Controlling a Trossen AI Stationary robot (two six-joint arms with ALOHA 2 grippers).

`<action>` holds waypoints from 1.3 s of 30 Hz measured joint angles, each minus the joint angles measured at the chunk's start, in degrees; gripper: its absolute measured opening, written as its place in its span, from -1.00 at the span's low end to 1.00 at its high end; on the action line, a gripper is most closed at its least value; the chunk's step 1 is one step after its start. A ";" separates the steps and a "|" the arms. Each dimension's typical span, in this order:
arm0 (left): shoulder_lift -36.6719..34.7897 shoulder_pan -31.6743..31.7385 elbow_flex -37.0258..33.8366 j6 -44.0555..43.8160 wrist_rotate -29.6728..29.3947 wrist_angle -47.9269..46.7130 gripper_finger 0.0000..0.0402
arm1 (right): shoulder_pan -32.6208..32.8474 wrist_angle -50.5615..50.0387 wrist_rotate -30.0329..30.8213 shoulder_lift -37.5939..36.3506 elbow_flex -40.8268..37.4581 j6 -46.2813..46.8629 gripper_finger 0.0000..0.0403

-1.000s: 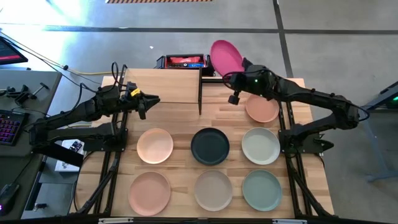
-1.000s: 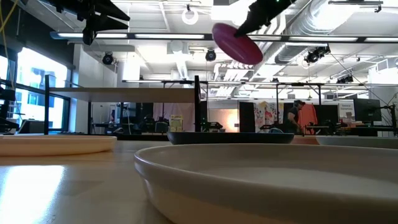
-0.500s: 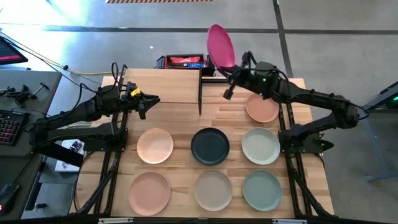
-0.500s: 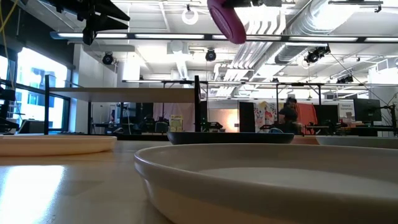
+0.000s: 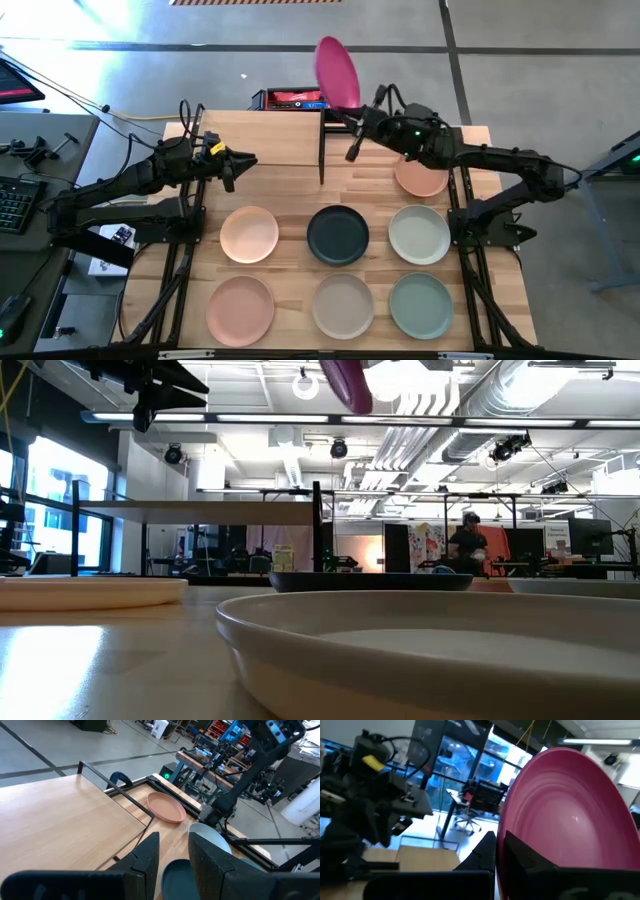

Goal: Place and stack plates onto a shelf
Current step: Put the pink plate on the shelf

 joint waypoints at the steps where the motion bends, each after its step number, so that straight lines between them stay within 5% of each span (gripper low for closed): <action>1: 0.00 0.00 0.00 0.46 -0.01 0.01 -0.54 | 0.25 0.09 -0.08 0.60 0.00 0.32 -1.00; 10: 0.00 0.00 0.00 5.98 -0.26 -0.04 -0.54 | 2.37 -0.69 -4.40 5.83 1.34 0.42 -1.00; 16: 0.00 0.04 0.00 10.86 -0.41 -0.02 -0.54 | 2.39 -7.34 -8.75 12.17 8.81 -0.72 -1.00; 27: 0.00 0.04 0.00 10.35 -0.42 -4.84 -0.54 | 1.29 -27.12 -9.61 23.55 25.10 -4.80 -1.00; 39: -0.07 0.04 0.00 8.33 1.38 -6.71 -0.54 | 0.31 -32.35 -12.95 31.35 30.67 -6.26 -1.00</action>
